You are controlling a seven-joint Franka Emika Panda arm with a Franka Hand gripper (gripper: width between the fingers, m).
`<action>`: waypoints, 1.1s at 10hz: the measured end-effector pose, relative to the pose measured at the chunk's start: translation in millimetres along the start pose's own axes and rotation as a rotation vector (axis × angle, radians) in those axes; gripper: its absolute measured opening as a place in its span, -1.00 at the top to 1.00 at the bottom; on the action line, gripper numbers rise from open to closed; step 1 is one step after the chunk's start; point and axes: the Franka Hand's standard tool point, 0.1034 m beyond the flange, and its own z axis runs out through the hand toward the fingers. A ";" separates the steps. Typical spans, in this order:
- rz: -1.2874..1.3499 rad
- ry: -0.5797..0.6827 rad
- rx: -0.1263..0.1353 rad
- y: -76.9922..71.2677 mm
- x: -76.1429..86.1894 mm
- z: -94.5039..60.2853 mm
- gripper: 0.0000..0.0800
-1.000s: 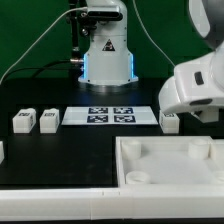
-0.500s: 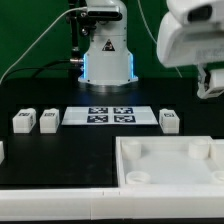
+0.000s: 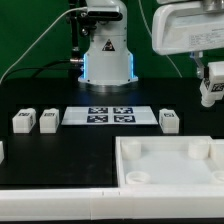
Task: Assemble one leg
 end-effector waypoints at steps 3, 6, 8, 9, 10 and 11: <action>-0.065 0.197 0.003 11.1 38.4 -22.2 0.27; -0.091 0.247 0.003 12.3 64.1 -28.9 0.27; -0.090 0.246 0.002 12.8 63.5 -28.3 0.27; -0.090 0.245 0.002 13.0 63.4 -28.0 0.27; -0.091 0.242 0.000 15.5 63.0 -25.4 0.27; -0.125 0.284 -0.009 26.0 73.5 -17.1 0.27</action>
Offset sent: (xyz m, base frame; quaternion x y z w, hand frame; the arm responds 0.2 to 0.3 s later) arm 0.0696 -0.0286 0.0344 -0.0256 0.0548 -0.1090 0.9922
